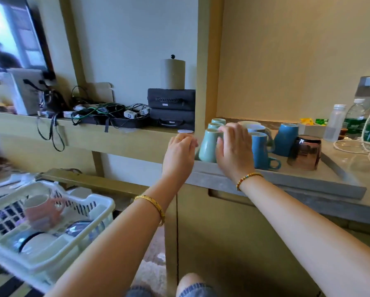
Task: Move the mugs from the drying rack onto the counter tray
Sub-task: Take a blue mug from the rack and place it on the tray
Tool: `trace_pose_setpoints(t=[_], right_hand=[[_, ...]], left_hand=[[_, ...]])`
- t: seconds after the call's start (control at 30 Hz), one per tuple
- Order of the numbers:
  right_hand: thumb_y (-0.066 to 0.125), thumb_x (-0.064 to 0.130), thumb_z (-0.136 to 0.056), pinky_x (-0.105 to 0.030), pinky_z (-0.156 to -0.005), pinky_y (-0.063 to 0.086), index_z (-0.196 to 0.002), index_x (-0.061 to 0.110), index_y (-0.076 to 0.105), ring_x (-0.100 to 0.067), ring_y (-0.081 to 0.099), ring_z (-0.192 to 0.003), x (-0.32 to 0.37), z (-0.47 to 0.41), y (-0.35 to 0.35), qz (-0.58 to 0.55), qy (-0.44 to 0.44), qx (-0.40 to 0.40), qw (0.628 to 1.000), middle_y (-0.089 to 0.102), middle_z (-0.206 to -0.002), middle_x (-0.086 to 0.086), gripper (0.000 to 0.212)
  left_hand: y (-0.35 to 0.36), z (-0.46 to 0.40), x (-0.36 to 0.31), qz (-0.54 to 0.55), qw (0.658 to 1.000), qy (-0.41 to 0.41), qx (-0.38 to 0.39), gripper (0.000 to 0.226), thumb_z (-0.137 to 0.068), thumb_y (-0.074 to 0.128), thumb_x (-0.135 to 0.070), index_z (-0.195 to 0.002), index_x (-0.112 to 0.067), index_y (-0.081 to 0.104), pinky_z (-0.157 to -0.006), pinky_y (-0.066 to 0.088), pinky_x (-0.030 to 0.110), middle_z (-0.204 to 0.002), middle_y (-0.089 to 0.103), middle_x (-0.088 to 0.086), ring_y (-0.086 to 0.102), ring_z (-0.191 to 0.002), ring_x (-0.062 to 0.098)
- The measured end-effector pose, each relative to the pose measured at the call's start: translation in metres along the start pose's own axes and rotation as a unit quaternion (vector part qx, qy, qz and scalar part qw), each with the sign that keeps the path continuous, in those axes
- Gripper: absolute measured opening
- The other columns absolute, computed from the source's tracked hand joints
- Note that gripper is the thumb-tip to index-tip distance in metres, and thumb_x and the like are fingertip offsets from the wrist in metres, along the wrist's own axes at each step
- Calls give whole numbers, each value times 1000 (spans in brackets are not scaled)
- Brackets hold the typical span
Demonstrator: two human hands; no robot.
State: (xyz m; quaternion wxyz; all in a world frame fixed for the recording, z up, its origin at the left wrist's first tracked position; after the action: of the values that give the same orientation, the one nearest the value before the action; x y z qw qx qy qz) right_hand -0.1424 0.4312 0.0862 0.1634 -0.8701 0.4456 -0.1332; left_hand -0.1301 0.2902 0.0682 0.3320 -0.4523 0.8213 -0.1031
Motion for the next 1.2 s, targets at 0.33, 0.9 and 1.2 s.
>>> trace_pose_setpoints(t=[0.33, 0.9, 1.2], right_hand=[[45, 9, -88, -39, -89, 39, -113, 4, 54, -31, 53, -100, 231, 46, 122, -207, -89, 164, 960, 57, -109, -13, 27], [31, 25, -98, -44, -103, 32, -118, 14, 54, -30, 51, -114, 401, 170, 312, -195, -169, 635, 729, 59, -120, -11, 32], [35, 3, -91, -53, -109, 27, -125, 14, 50, -31, 49, -118, 423, 196, 346, -155, -255, 713, 634, 54, -127, -12, 38]], left_hand=[[-167, 66, 176, -195, 965, -170, 33, 28, -97, 40, -28, -103, -12, 62, -84, 44, 33, -105, 63, 8, 55, -102, 27], [-239, 190, 412, -380, 764, -410, 323, 46, -94, 49, -25, -138, -18, 40, -96, 47, 35, -130, 54, 4, 54, -116, 22], [-210, 198, 465, -481, 652, -383, 444, 37, -93, 45, -18, -130, -18, 46, -90, 41, 32, -124, 56, 2, 53, -114, 22]])
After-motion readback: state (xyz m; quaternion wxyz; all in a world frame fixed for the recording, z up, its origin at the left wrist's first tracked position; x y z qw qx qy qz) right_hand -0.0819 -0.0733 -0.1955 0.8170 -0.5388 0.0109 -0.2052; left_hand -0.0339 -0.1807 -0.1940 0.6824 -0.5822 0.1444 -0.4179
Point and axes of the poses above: each hand's wrist, its own z-axis away from the middle knuckle, its own y-axis out of the palm, x = y × z, the point moved 7 cm from there along -z, towards the middle knuckle
